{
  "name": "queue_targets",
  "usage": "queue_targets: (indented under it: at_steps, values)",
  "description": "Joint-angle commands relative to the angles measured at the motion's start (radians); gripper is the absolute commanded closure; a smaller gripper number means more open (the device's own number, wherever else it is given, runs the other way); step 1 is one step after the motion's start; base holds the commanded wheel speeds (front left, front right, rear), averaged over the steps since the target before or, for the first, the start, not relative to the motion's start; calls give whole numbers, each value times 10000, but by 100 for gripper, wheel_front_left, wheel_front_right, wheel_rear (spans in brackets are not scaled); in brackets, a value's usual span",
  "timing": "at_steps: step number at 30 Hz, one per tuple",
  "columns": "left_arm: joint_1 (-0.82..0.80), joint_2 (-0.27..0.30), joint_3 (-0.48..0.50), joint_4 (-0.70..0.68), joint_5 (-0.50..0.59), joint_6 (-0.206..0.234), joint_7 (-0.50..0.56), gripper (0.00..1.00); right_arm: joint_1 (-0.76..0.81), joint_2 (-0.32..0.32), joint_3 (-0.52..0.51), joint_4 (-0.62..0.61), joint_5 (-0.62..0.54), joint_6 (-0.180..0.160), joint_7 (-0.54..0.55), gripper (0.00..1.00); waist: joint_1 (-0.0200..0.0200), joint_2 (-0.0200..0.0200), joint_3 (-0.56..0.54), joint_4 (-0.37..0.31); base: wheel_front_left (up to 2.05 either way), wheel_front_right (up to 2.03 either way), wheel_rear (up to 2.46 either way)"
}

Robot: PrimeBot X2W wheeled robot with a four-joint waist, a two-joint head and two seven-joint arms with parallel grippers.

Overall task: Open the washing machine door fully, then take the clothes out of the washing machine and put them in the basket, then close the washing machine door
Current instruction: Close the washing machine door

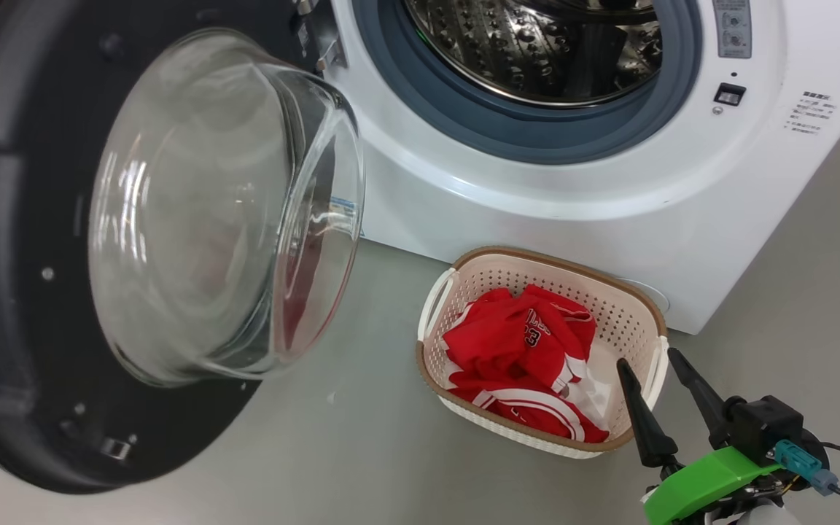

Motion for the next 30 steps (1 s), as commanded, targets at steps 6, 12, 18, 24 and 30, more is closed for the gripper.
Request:
queue_targets:
  at_steps: [6,12,18,24,30]
  values:
    - [238,266,426,-1457,-217,-71,481,100,-43,15,112,-334,-13,62,-67,0,0,-1,-35,-354,0,0,0]
    - [246,-42,328,-2499,-138,-71,678,100,-39,44,58,-411,-36,62,-67,0,0,-1,4,-702,0,0,0]
    - [80,-406,65,-3431,-26,-71,783,100,-95,81,6,-470,-49,62,-67,0,0,-1,101,-1117,0,0,0]
    - [-166,-820,-149,-4161,233,-71,486,100,-152,117,-6,-522,-43,62,-67,0,0,-1,188,-1613,0,0,0]
    - [-405,-1344,-480,-4644,529,-71,-261,100,-201,148,-41,-590,-31,62,-67,0,0,-1,322,-2120,0,0,0]
